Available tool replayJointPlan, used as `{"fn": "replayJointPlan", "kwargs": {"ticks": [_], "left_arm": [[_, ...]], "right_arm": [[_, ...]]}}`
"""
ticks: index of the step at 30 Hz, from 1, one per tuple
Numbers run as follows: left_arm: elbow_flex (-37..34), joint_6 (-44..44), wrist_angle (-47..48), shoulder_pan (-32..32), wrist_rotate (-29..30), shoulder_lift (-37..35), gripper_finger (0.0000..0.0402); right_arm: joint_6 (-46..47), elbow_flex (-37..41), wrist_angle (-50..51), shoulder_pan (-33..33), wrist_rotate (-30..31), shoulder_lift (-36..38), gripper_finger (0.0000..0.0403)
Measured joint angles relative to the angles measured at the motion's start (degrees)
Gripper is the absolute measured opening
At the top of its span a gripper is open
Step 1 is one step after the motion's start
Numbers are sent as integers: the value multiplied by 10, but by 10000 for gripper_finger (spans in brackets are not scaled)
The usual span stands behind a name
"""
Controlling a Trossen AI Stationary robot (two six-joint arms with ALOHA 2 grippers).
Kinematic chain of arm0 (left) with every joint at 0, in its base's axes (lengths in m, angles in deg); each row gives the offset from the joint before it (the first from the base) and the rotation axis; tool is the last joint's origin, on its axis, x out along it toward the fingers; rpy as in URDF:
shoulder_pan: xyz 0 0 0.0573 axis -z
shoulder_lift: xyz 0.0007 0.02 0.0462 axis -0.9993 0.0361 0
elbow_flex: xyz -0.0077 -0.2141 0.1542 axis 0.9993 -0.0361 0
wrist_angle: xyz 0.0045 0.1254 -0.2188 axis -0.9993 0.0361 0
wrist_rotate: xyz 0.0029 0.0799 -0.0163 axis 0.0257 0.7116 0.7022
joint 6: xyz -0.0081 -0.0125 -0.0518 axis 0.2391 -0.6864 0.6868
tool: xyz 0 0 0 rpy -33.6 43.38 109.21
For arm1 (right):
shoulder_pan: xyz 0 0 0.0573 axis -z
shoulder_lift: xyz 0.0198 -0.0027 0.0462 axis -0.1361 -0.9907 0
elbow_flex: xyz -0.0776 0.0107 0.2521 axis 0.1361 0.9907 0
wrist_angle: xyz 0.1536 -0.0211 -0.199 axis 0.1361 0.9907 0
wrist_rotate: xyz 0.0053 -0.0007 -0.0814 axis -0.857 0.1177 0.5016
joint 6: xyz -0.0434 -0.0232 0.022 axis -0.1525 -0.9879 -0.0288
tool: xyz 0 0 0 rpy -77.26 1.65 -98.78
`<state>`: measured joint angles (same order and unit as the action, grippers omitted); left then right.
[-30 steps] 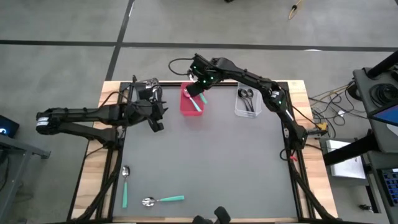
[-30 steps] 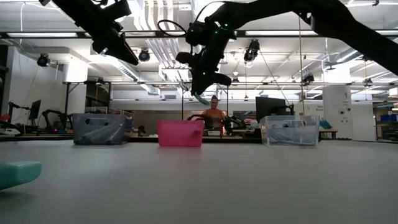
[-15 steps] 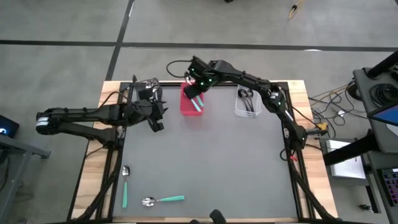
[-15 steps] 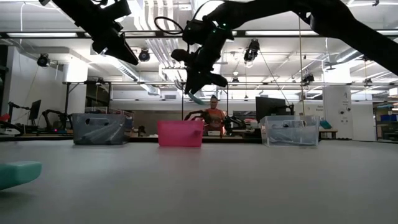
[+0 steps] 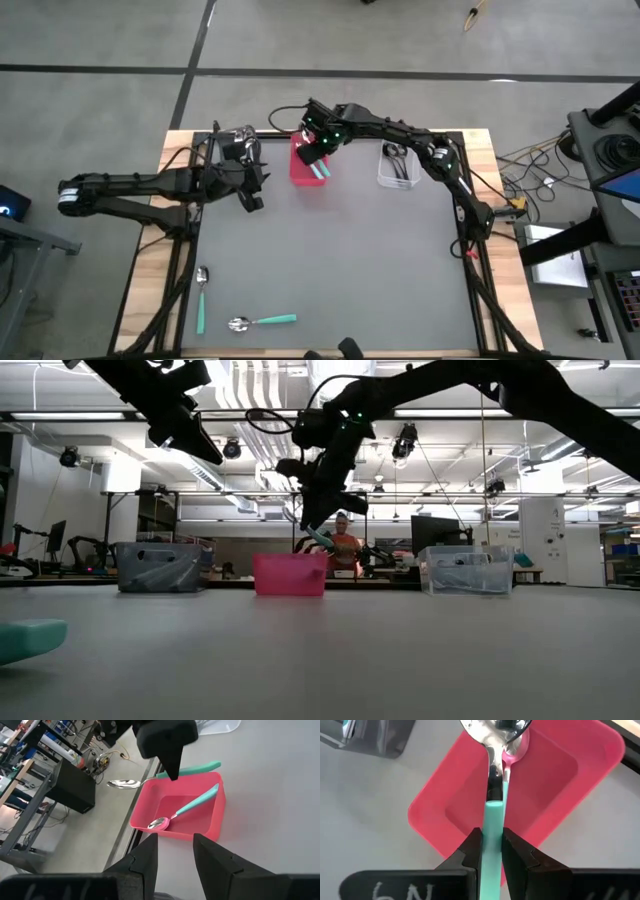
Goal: Sort silverware by color (type)
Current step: Put the blue spoon into the red bin
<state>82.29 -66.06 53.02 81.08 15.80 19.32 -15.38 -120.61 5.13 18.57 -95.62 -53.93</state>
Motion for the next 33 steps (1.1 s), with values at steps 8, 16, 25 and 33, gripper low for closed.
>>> {"fn": "replayJointPlan", "kwargs": {"ticks": [8,16,25,33], "left_arm": [[0,0,0,0,0,0,106],[0,0,0,0,0,0,106],[0,0,0,0,0,0,106],[0,0,0,0,0,0,106]], "right_arm": [[6,25,-39,0,0,0,39],[15,50,-76,0,0,0,47],[12,63,-100,0,1,0,54],[10,63,-119,0,1,0,65]]}}
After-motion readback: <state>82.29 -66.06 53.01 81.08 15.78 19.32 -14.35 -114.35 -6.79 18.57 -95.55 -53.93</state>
